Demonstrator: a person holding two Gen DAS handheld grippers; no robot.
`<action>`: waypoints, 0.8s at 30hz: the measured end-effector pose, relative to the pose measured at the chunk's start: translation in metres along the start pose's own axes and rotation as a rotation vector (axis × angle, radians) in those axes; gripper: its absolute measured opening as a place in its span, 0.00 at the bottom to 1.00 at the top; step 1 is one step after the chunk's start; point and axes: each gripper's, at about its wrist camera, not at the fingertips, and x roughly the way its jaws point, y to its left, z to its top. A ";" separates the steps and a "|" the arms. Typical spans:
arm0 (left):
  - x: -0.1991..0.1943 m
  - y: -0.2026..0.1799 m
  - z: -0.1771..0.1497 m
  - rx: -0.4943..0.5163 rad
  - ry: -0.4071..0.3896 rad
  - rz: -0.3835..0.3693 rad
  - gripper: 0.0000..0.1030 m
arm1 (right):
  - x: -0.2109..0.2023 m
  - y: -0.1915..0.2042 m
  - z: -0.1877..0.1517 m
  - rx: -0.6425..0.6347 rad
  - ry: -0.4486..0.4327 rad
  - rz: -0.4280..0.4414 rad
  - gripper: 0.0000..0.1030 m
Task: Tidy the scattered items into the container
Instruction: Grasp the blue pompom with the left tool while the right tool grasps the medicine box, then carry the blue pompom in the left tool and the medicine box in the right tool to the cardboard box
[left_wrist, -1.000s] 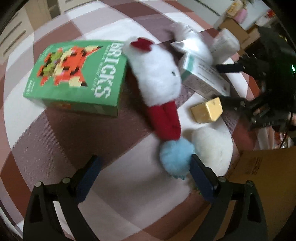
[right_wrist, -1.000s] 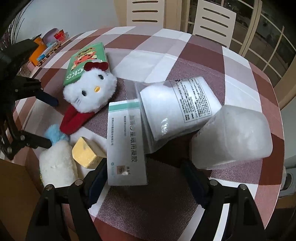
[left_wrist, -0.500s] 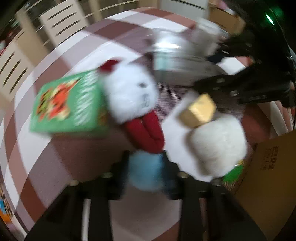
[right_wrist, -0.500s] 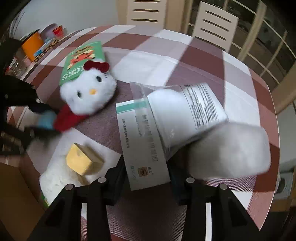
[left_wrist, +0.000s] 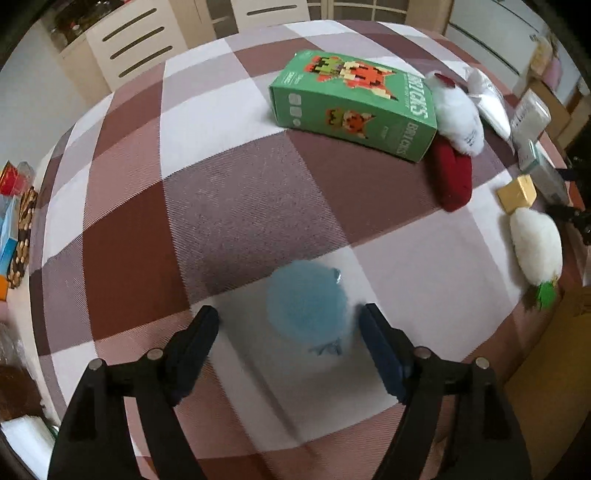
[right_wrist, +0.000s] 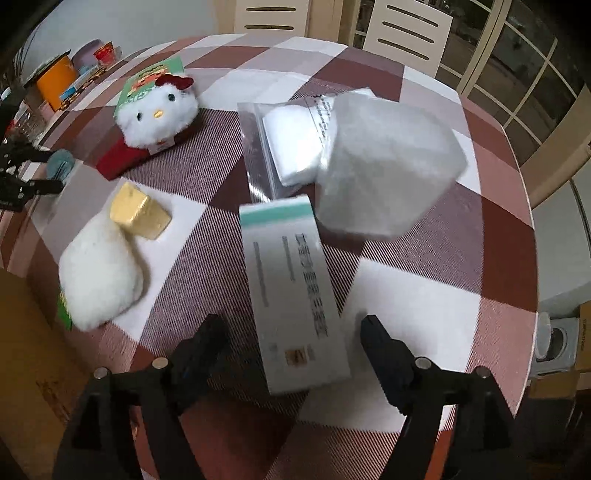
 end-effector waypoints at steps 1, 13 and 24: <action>0.000 -0.001 0.000 0.004 -0.006 0.001 0.77 | 0.001 0.000 0.003 0.008 -0.001 0.006 0.78; -0.016 -0.018 -0.013 -0.055 -0.026 -0.008 0.31 | -0.011 0.005 -0.001 -0.016 -0.007 0.021 0.36; -0.053 0.030 -0.093 -0.304 -0.014 0.113 0.30 | -0.034 -0.022 -0.059 0.201 0.058 0.036 0.36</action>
